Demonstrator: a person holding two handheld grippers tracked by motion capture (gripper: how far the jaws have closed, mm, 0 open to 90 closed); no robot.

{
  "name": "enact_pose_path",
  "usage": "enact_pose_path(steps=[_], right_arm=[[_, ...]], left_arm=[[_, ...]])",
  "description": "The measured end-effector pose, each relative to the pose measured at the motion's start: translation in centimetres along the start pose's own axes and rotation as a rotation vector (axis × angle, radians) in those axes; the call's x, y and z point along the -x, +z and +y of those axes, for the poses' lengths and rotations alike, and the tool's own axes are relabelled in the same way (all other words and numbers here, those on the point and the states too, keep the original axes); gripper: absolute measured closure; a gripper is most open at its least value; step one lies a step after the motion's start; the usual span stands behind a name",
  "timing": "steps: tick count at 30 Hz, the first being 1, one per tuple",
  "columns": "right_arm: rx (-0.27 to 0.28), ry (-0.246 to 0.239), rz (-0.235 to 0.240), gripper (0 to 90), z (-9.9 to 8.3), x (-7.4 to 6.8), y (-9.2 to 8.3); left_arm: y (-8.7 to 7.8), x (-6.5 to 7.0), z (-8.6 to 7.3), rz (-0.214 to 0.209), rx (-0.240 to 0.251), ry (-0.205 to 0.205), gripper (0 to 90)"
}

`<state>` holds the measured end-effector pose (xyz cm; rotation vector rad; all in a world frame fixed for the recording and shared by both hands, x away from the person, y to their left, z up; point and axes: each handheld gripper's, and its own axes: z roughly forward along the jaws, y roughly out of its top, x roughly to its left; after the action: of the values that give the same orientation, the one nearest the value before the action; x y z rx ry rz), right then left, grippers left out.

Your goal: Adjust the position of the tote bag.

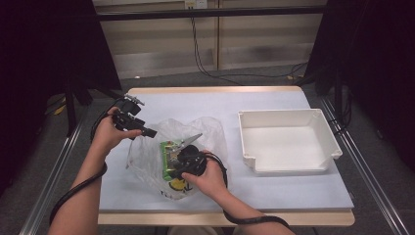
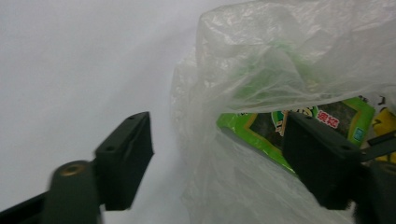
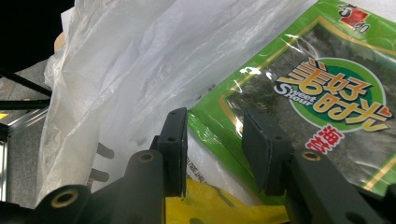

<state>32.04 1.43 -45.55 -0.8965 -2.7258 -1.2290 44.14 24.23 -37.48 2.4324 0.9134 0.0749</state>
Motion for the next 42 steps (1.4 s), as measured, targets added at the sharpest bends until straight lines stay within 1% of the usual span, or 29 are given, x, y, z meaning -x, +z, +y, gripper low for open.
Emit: enact_pose_path(steps=[3,4,5,7,9,10,11,12,14,15,16,17,18,19,20,21,23,24,25,26,27,29,30,32,34,36,37,40,42], right_arm=[[-0.006,-0.001,-0.004,61.4,-0.1,0.0,0.2],[-0.003,-0.001,0.001,61.4,-0.1,0.1,0.2],[-0.002,0.008,-0.002,61.5,-0.1,0.0,0.1],[0.0,0.006,-0.001,61.4,-0.1,0.1,0.0],[0.004,0.009,-0.006,61.4,-0.1,0.3,0.0],[0.0,0.012,-0.008,61.5,-0.1,0.3,0.0],[0.001,0.013,-0.006,61.5,-0.1,0.4,0.1],[0.003,0.019,-0.005,61.5,-0.1,0.4,0.1],[0.006,0.026,-0.005,61.4,-0.2,0.4,0.0],[0.009,0.024,-0.006,61.4,-0.2,0.4,0.0],[0.011,0.021,-0.006,61.5,-0.2,0.4,0.0],[0.015,0.025,-0.004,62.2,-0.2,0.4,-0.1],[0.014,0.024,-0.004,63.6,-0.3,0.4,-0.1],[0.014,0.019,0.001,65.3,-0.4,0.4,-0.1],[0.011,0.027,0.006,66.8,-0.4,0.3,-0.1],[0.008,0.024,0.009,68.9,-0.5,0.3,0.0],[0.0,0.016,0.024,72.9,-0.7,0.1,0.1],[-0.001,0.012,0.028,73.5,-0.8,0.0,0.1],[-0.003,0.008,0.034,74.1,-0.8,-0.1,0.2],[-0.001,0.008,0.038,74.5,-0.9,-0.2,0.2],[-0.003,0.009,0.04,74.6,-1.0,-0.3,0.3],[-0.003,0.005,0.044,74.6,-1.1,-0.4,0.5],[-0.004,0.006,0.047,74.7,-1.2,-0.5,0.6],[-0.011,-0.001,0.052,74.6,-1.4,-0.7,0.8],[-0.014,-0.013,0.053,74.6,-1.6,-0.9,1.1],[-0.022,-0.011,0.06,74.8,-1.8,-1.1,1.4],[-0.023,-0.017,0.063,75.0,-1.9,-1.2,1.5],[-0.026,-0.02,0.073,76.8,-2.2,-1.4,2.0],[-0.018,-0.022,0.084,78.2,-2.3,-1.4,2.1]], left_arm=[[-0.5,0.1,0.0,-0.008,0.007,-0.028,36.9],[-0.7,0.0,0.0,-0.006,-0.003,-0.007,42.1],[-0.8,0.1,0.0,-0.007,0.006,-0.012,44.9],[-1.0,0.2,0.1,-0.023,-0.002,0.011,53.5],[-1.1,0.7,0.2,-0.03,0.014,-0.004,63.2],[-1.3,0.6,0.3,-0.043,-0.005,0.026,66.7],[-1.2,0.9,0.4,-0.055,0.009,0.006,75.8],[-1.4,0.9,0.5,-0.068,-0.021,0.021,80.7],[-1.1,1.4,0.7,-0.09,-0.037,-0.007,89.0],[-0.6,1.7,0.7,-0.098,-0.034,-0.012,90.0],[-0.4,1.8,0.8,-0.1,-0.057,0.019,90.0],[0.1,2.0,0.8,-0.115,-0.057,0.014,90.0],[0.8,2.4,0.7,-0.123,-0.029,-0.017,90.0],[1.1,2.2,0.8,-0.128,-0.059,0.025,90.0],[1.6,2.4,0.7,-0.134,-0.054,0.01,90.0],[2.1,2.5,0.8,-0.14,-0.05,0.015,90.0],[3.0,2.7,0.7,-0.122,-0.047,0.004,90.0],[3.2,2.6,0.8,-0.118,-0.071,0.018,90.0],[3.6,2.5,0.8,-0.11,-0.067,0.025,90.0],[3.9,2.5,0.9,-0.103,-0.059,0.013,90.0],[4.0,2.4,1.0,-0.103,-0.066,0.024,90.0],[4.7,2.4,1.0,-0.088,-0.036,-0.018,90.0],[4.9,2.1,1.1,-0.092,-0.065,0.01,90.0],[5.5,1.9,1.1,-0.083,-0.081,0.007,90.0],[6.1,1.7,1.1,-0.066,-0.072,-0.009,90.0],[6.4,1.3,1.1,-0.065,-0.086,-0.016,90.0],[6.6,1.1,1.1,-0.05,-0.08,-0.026,90.0],[7.3,0.8,1.3,-0.039,-0.057,-0.056,90.0],[7.6,0.5,1.4,-0.037,-0.081,-0.049,90.0]])
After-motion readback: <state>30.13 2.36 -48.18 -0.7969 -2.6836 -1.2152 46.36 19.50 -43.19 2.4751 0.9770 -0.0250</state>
